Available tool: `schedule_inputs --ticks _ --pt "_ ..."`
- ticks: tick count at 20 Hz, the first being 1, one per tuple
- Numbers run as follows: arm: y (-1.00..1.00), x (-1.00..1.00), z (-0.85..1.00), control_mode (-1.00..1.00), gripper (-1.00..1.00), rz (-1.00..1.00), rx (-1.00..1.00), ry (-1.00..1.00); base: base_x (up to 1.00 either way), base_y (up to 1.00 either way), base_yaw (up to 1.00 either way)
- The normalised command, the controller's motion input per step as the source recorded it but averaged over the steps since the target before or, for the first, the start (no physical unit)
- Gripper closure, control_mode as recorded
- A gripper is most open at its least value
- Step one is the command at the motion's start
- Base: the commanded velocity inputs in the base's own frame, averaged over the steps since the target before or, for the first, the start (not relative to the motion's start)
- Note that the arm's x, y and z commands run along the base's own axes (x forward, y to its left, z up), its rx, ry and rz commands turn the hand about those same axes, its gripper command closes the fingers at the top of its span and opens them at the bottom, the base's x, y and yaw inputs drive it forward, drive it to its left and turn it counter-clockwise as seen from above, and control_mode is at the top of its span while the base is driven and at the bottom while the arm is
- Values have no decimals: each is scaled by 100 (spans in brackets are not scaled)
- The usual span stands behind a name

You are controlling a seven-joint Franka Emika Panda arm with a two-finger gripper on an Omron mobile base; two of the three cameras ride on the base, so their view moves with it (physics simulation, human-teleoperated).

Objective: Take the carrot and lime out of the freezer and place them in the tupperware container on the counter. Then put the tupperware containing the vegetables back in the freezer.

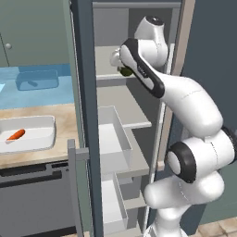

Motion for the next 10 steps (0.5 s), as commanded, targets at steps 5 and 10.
schedule_inputs --ticks 5,10 --pt "-18 -100 -7 -100 100 -6 12 -16 0 0 0" --pt "-18 -100 1 -100 100 -1 2 -8 0 0 0"
